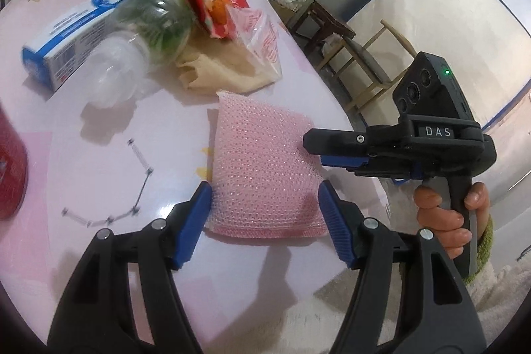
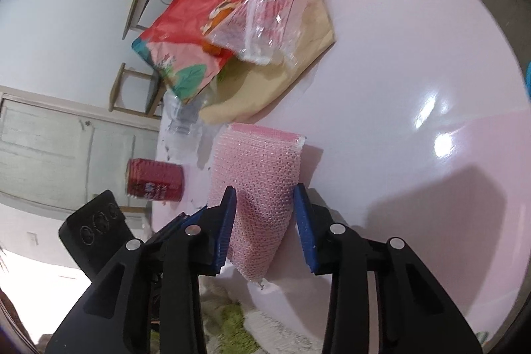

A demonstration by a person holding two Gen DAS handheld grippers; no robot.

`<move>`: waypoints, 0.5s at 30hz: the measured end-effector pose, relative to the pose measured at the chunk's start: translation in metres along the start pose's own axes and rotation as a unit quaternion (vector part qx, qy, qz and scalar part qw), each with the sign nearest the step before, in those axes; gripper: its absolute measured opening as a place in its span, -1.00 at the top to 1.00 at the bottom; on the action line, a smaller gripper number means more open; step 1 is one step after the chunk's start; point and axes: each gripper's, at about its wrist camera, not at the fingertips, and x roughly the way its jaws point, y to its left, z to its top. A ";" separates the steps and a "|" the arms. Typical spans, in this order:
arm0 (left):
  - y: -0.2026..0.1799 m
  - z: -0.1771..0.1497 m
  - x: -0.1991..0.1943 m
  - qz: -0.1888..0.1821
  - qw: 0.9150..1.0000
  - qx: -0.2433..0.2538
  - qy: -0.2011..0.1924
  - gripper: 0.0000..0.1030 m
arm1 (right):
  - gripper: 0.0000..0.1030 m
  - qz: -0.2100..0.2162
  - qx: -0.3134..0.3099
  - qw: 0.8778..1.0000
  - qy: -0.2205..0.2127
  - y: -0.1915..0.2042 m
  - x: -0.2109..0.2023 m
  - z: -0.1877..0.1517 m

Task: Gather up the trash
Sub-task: 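Reach the left gripper to the pink mesh sponge and close on it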

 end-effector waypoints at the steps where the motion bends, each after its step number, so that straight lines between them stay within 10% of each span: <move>1: 0.002 -0.002 -0.003 0.000 1.000 -0.004 0.001 -0.20 | 0.32 0.003 0.000 1.000 0.004 0.002 0.002 -0.002; 15: 0.013 -0.025 -0.054 0.046 0.999 -0.003 -0.026 -0.61 | 0.31 0.040 -0.021 0.998 0.050 0.032 0.033 -0.026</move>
